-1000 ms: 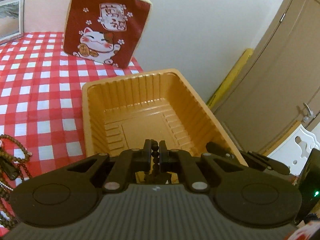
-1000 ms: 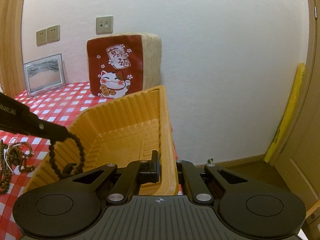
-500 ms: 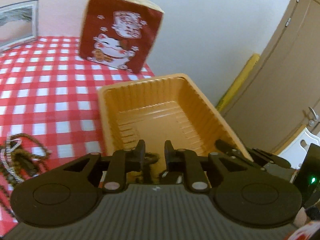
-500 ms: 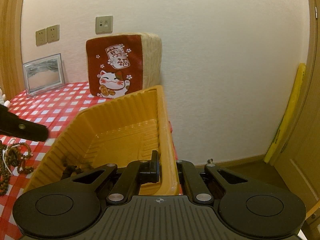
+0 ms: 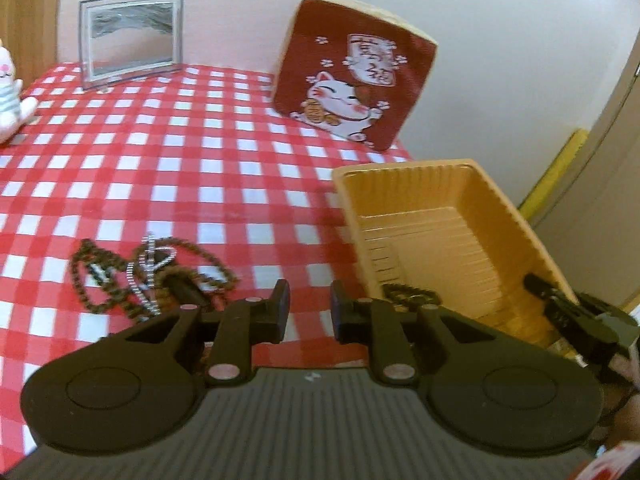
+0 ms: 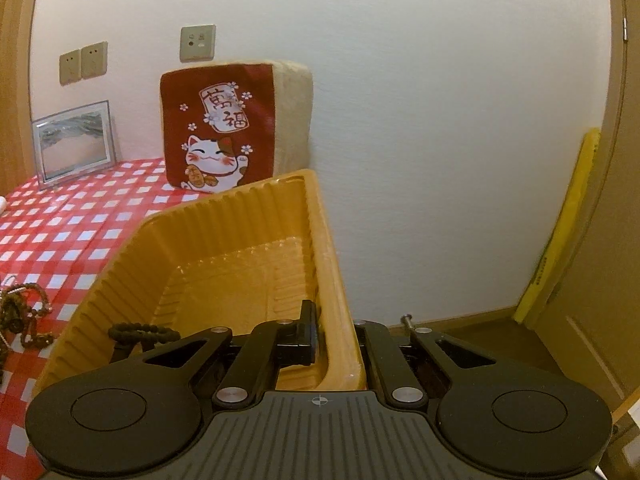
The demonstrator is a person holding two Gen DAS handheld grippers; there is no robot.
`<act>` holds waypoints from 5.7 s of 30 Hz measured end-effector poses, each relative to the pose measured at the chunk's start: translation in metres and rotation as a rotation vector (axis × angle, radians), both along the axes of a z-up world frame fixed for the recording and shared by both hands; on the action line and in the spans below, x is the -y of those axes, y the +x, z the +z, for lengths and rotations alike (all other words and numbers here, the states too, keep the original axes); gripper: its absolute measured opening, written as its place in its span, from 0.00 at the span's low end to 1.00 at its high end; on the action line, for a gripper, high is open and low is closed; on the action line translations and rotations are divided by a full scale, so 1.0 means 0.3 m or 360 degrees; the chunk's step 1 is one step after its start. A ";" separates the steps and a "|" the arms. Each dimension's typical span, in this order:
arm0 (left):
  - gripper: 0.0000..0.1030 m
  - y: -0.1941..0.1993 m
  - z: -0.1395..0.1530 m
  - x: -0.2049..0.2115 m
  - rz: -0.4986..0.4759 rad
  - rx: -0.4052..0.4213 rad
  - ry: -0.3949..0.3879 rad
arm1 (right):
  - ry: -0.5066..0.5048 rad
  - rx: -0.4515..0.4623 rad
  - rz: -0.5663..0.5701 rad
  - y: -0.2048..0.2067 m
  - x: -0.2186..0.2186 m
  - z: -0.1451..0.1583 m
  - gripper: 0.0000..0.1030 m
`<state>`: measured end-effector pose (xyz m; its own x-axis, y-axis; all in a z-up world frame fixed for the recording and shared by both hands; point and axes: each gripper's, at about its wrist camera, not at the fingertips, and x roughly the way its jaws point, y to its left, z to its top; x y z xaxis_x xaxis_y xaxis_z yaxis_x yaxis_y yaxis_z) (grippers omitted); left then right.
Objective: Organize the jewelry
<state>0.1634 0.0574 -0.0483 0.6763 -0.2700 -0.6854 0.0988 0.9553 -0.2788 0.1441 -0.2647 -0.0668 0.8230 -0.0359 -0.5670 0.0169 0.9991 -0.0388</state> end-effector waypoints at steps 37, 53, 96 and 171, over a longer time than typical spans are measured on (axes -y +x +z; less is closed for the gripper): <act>0.22 -0.073 -0.131 -0.056 -0.0102 -0.0031 0.0275 | -0.0062 -0.0010 -0.0075 0.001 -0.042 0.002 0.06; 0.24 0.061 -0.211 0.041 -0.0318 0.0019 0.0379 | -0.0055 -0.0017 -0.0078 0.005 -0.038 -0.001 0.06; 0.06 -0.054 0.095 0.094 -0.0357 0.0194 0.0030 | -0.0040 -0.0023 -0.0072 -0.001 -0.033 -0.009 0.06; 0.19 -0.034 -0.088 -0.043 -0.0152 0.0007 0.0287 | -0.0015 -0.0044 -0.0064 0.006 -0.014 -0.010 0.05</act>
<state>0.1534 0.0703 -0.0748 0.6567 -0.2059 -0.7255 0.1919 0.9760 -0.1032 0.1459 -0.2605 -0.0699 0.8048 -0.0739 -0.5889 0.0557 0.9972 -0.0490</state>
